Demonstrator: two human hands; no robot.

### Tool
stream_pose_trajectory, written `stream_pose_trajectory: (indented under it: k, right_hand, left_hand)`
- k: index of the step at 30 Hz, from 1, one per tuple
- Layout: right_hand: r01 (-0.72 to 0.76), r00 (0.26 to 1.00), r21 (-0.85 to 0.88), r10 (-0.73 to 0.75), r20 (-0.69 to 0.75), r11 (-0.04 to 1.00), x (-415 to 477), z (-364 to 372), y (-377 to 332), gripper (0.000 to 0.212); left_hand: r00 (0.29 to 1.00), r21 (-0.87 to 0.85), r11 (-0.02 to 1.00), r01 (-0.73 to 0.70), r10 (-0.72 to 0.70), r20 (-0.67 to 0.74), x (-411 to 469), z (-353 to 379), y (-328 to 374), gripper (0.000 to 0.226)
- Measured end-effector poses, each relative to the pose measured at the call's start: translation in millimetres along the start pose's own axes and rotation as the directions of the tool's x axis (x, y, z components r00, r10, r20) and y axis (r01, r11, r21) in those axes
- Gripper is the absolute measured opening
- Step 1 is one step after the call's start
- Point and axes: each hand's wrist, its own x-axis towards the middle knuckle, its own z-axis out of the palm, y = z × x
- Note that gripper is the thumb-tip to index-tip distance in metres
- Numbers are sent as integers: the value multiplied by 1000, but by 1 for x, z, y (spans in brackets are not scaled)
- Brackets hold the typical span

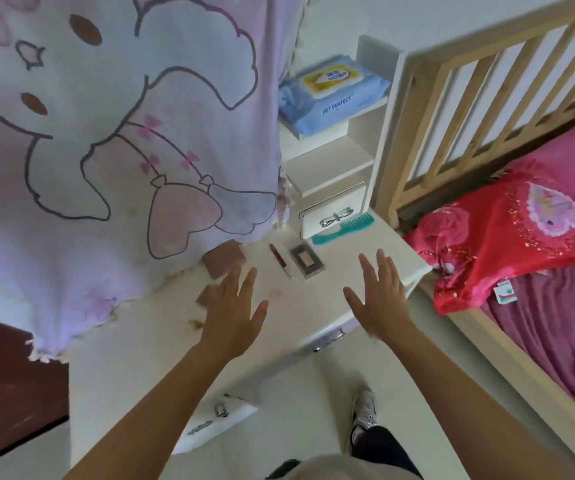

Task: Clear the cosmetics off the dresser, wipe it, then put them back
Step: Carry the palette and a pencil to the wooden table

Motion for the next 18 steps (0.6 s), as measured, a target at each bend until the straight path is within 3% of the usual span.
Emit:
stream_pose_trajectory:
  k: [3, 10, 18]
  right_hand:
    - [32, 981, -48, -22, 192, 998, 48, 4, 26, 70]
    - [158, 912, -86, -112, 394, 984, 138, 27, 53, 68]
    - [324, 813, -59, -246, 528, 944, 167, 81, 27, 68]
  left_hand:
    - [987, 24, 996, 85, -87, 133, 28, 24, 6, 81]
    - [917, -89, 948, 307, -269, 294, 99, 50, 32, 65]
    - [869, -7, 978, 211, -184, 460, 174, 93, 9, 56]
